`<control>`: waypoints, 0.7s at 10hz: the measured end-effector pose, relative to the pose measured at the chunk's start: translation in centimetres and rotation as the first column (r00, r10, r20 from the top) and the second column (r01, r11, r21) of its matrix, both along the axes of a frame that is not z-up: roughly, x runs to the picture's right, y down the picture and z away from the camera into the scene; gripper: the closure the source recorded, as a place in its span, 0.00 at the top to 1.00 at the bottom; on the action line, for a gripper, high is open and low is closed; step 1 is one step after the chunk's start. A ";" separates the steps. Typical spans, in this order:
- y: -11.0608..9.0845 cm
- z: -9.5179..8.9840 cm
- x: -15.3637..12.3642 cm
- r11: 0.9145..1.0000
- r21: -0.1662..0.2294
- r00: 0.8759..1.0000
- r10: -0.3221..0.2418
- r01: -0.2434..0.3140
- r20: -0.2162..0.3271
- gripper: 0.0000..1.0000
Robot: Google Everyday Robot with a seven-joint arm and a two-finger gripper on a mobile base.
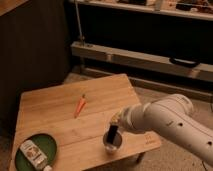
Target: Place the eraser in the ceramic cup
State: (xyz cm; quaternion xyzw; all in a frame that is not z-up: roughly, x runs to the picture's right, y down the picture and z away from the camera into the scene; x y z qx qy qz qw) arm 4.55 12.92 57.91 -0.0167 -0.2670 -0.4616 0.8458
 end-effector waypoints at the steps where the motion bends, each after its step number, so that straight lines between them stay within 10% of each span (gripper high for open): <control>1: -0.1 0.6 0.0 1.000 -0.006 1.000 -0.002 0.002 0.005 0.54; 4: 0.2 0.6 0.2 0.999 -0.040 1.000 -0.010 0.011 0.020 0.79; 7: 0.3 0.0 0.4 0.998 -0.055 0.999 -0.017 0.018 0.029 0.80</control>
